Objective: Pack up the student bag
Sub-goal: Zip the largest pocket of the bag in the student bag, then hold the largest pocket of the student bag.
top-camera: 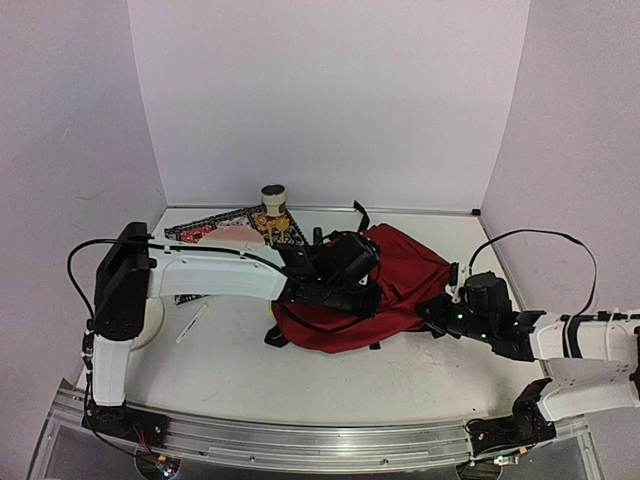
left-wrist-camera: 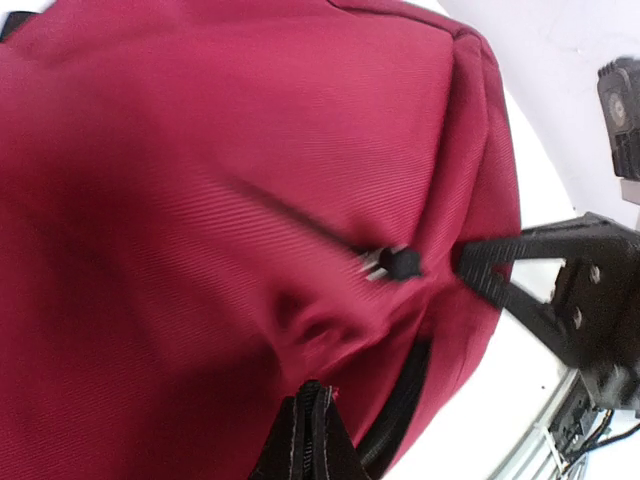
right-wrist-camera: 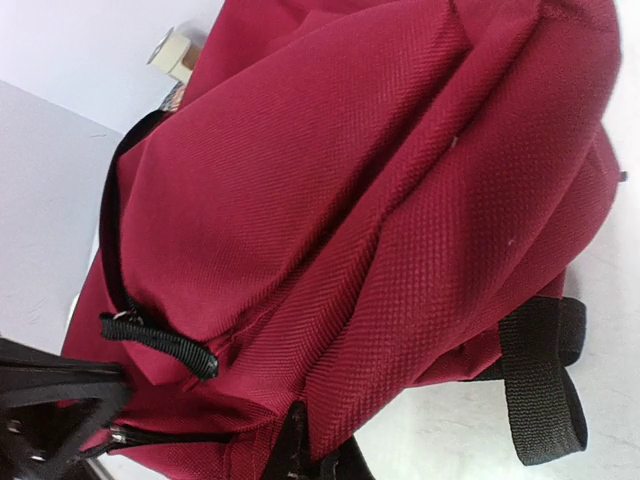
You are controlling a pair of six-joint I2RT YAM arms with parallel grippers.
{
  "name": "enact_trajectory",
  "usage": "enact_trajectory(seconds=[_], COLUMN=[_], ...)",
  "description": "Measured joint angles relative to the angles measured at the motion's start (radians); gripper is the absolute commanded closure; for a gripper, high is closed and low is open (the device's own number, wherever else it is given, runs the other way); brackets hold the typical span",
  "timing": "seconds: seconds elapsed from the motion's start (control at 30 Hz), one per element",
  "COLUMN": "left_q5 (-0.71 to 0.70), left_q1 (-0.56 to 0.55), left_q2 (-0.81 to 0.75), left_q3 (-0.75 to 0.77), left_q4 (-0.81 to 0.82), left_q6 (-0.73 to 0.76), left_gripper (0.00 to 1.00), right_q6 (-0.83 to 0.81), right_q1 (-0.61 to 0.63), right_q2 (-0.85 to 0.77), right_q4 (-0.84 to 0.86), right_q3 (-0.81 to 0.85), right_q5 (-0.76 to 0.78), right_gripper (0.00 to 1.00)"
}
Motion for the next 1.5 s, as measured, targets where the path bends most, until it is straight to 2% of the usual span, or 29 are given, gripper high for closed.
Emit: enact_trajectory(seconds=[0.47,0.73,0.83,0.97,1.1,1.3,1.5], left_q5=[-0.013,-0.041,-0.063,-0.07,-0.044,-0.007,0.066], left_q1=[0.001,-0.003,-0.004,-0.002,0.002,0.005,0.006], left_q2=[-0.268,-0.41,-0.444,-0.457,-0.419,-0.261,-0.161], left_q3=[-0.337,-0.485,-0.516,-0.526,-0.481,-0.266,-0.109], left_q4=[0.06,0.162,0.178,0.169,0.152,0.131,0.127], left_q6=[-0.082,-0.127,-0.134,-0.129,-0.102,-0.013,0.042], left_gripper=[1.0,1.0,1.0,1.0,1.0,1.0,1.0], right_q6=[-0.022,-0.048,-0.063,-0.121,-0.19,-0.267,-0.39], right_q1=[-0.124,-0.202,-0.223,-0.265,-0.299,-0.266,-0.129], right_q2=[-0.106,-0.053,-0.033,-0.021,-0.038,-0.157,-0.208], right_q4=[-0.182,-0.204,-0.216,-0.246,-0.282,-0.385,-0.406], right_q3=[0.0,0.07,0.093,0.119,0.133,0.174,0.23], right_q5=[0.043,-0.055,-0.095,-0.106,-0.127,-0.199,-0.296], right_gripper=[1.0,0.99,0.87,0.66,0.49,0.33,0.26])
